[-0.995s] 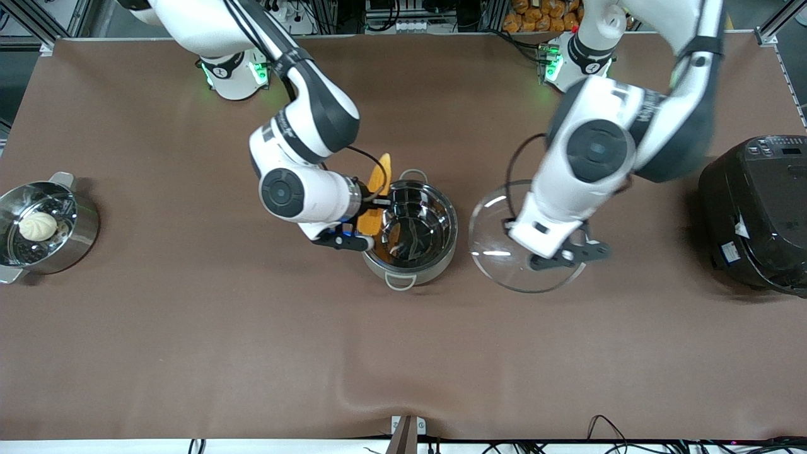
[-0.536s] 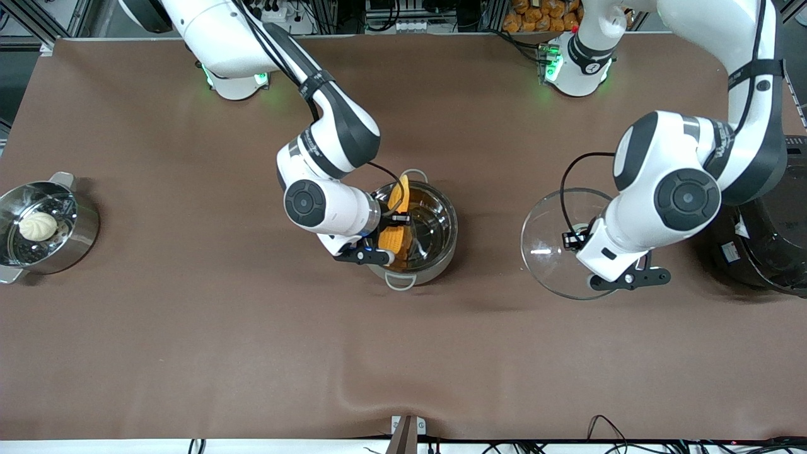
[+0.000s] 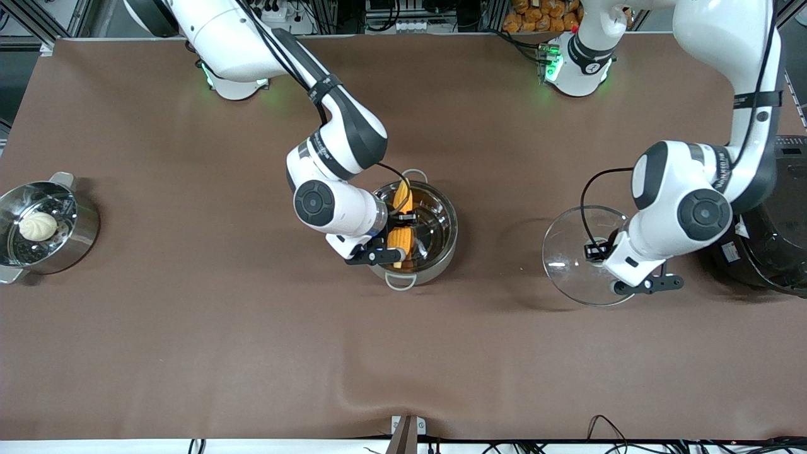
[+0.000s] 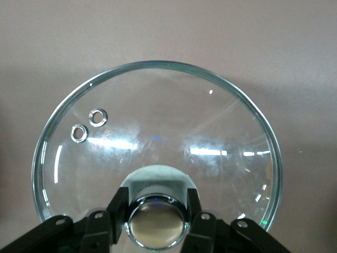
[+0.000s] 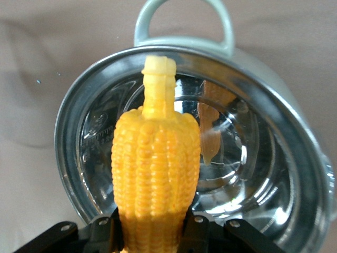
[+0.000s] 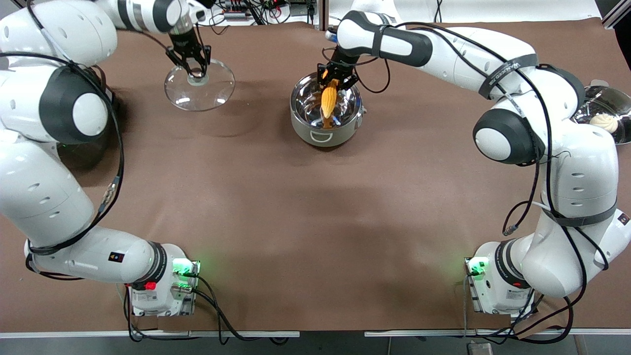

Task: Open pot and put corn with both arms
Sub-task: 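Move the corn over the pot while the left gripper lowers the lid, then lower the corn into the pot and open the right gripper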

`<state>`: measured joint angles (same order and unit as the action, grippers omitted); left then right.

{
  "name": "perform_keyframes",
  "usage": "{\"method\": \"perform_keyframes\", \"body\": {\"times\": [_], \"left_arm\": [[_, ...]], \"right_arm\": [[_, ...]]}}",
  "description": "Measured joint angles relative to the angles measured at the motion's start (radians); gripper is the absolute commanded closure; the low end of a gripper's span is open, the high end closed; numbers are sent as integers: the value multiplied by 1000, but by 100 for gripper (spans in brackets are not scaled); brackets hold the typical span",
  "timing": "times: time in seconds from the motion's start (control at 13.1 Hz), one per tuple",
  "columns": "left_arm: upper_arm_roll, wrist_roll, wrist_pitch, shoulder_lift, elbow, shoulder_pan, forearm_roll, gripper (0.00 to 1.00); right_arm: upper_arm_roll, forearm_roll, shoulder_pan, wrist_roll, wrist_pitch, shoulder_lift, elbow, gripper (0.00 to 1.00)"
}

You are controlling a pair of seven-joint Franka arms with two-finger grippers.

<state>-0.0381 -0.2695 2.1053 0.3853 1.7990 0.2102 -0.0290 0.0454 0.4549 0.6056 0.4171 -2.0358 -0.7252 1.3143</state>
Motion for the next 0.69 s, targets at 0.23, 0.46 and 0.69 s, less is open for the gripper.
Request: {"method": "perform_keyframes", "body": {"times": [0.23,0.46,0.69], "left_arm": [[7,0,149,-16,141,0,0,100],[7,0,238,-17,225,-5,0,100],[7,0,290,-17,279,-8,0,100]], "right_arm": [[0,0,10,-34,-20,-19,0,100],[-1,0,10,-42,-29,-32,0,16],[-1,0,10,-43,-31,-35,0,0]]}}
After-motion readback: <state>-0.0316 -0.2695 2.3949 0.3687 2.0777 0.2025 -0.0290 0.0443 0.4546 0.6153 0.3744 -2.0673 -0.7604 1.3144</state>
